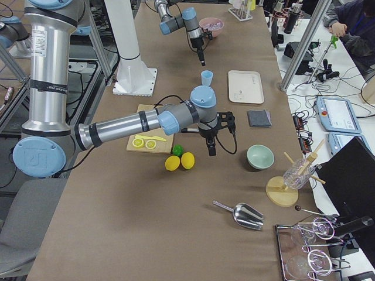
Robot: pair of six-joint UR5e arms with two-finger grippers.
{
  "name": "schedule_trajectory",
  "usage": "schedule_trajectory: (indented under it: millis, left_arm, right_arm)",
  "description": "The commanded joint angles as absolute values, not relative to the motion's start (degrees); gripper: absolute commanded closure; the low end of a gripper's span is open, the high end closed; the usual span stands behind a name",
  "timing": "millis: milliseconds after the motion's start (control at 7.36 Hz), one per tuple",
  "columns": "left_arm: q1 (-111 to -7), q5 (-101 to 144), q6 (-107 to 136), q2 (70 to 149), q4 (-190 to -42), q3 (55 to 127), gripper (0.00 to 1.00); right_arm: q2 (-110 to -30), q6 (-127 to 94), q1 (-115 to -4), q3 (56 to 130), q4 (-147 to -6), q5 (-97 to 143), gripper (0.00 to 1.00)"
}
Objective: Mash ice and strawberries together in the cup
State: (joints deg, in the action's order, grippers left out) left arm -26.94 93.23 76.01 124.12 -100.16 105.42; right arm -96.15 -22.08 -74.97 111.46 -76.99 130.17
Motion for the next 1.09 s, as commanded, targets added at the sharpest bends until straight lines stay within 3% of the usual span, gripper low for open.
schedule_trajectory:
  millis: [0,407,951]
  left_arm:
    - [-30.38,95.44,65.17,121.31,-86.68,113.7,0.0]
    - [-40.22,106.22,51.19,107.45,-86.66,121.18,0.0]
    - [-58.84,117.75,20.65,96.44,-87.79,118.85,0.0]
  right_arm:
    - [-96.15,-22.06,-74.97,111.45,-76.99,130.17,0.0]
    - [-97.46,-20.93,-74.97,111.62,-76.82,129.99,0.0]
    - [-104.58,-18.8,-75.06,110.21,-66.89,129.03,0.0]
